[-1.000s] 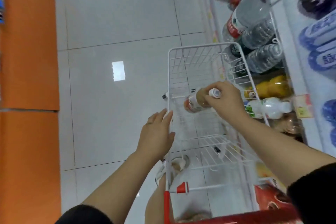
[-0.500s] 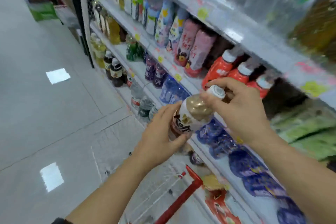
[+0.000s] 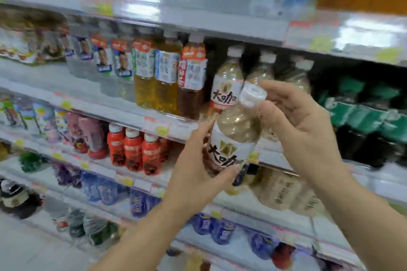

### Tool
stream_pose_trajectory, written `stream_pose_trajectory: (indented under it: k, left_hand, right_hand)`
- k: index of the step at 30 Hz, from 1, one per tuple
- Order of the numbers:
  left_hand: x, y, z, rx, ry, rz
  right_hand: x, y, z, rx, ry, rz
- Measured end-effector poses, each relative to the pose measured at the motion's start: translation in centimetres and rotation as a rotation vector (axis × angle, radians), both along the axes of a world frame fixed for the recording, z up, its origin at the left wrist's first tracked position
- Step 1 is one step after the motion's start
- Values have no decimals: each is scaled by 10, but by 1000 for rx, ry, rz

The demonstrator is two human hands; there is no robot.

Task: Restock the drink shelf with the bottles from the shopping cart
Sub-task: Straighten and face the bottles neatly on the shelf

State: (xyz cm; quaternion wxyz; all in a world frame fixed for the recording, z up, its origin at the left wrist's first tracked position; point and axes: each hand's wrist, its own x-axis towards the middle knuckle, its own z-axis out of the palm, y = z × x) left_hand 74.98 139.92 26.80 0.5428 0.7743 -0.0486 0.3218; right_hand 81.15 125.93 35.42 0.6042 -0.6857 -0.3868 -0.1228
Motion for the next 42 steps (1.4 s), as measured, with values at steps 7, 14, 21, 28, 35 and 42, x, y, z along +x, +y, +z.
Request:
stream_pose_trajectory:
  k: [7, 14, 21, 28, 35, 42]
  left_hand:
    - [29, -86, 26, -148, -72, -164]
    - [45, -117, 39, -119, -116, -208]
    - [77, -48, 51, 546, -211, -135]
    - [137, -24, 73, 1703, -336, 87]
    - [165, -53, 92, 1847, -289, 79]
    - [177, -59, 95, 1819, -272, 169]
  right_hand:
    - [8, -100, -37, -250, 104, -19]
    - [10, -92, -48, 3, 26, -140]
    - [22, -75, -63, 129, 52, -344]
    - [33, -71, -81, 156, 121, -493]
    - [38, -81, -72, 147, 123, -485]
    - [49, -91, -69, 136, 117, -455]
